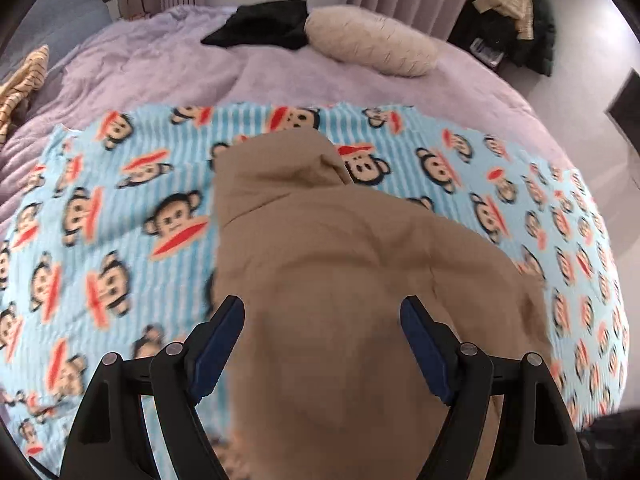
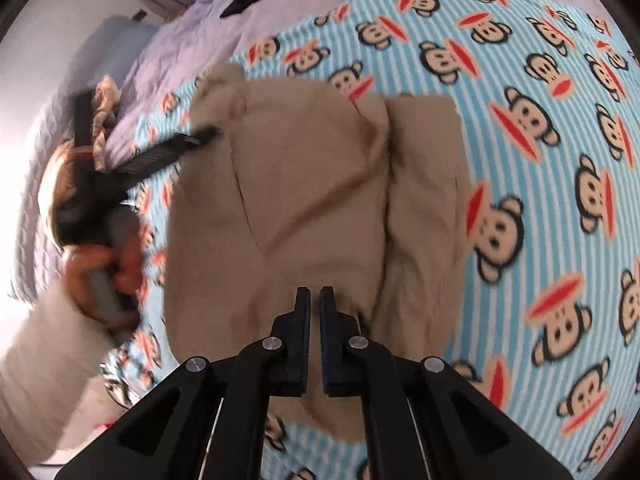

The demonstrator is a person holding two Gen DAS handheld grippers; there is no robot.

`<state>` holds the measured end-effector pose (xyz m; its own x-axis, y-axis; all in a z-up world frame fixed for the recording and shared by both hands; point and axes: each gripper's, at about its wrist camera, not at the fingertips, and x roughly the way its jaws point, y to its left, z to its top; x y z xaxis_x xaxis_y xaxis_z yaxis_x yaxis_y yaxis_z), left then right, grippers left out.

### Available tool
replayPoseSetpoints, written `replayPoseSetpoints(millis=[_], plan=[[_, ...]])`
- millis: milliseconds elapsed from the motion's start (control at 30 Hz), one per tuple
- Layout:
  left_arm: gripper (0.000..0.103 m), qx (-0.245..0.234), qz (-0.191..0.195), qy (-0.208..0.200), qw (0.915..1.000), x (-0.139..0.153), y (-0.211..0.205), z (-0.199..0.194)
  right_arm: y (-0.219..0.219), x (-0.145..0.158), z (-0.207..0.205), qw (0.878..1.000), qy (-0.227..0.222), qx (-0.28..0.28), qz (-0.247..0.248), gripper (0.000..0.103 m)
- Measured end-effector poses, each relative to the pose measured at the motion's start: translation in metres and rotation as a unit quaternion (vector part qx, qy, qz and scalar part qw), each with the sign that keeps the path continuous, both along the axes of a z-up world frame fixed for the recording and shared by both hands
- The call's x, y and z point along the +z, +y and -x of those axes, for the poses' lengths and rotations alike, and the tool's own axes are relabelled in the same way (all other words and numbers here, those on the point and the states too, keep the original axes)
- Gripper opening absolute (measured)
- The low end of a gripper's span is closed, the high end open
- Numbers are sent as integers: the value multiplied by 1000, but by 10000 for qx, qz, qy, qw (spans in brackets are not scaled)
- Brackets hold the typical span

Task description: Fold large clothes

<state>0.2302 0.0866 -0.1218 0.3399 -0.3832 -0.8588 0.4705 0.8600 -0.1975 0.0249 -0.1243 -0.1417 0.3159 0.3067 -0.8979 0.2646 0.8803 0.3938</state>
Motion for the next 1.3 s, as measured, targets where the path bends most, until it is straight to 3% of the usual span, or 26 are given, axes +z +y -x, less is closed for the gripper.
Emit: replayPoseSetpoints(millis=[100, 233, 400, 667, 1233, 1300], plan=[[81, -34, 59, 227, 9997, 7, 35, 33, 4, -19, 11, 9995, 291, -100, 18, 4], [81, -32, -302, 695, 9971, -21, 54, 73, 4, -47, 18, 9977, 591, -326, -76, 3], [81, 304, -224, 1035, 9939, -34, 65, 88, 10, -45, 18, 9966, 750, -335, 60, 4], [81, 190, -494, 946, 9941, -10, 65, 100, 13, -10, 31, 9961, 702, -527, 78, 6], [81, 602, -644, 679, 9938, 34, 79, 138, 17, 28, 57, 9984, 384, -420, 25, 6], [94, 565, -658, 550, 9947, 42, 79, 146, 16, 34, 62, 9986, 282, -441, 11, 7]])
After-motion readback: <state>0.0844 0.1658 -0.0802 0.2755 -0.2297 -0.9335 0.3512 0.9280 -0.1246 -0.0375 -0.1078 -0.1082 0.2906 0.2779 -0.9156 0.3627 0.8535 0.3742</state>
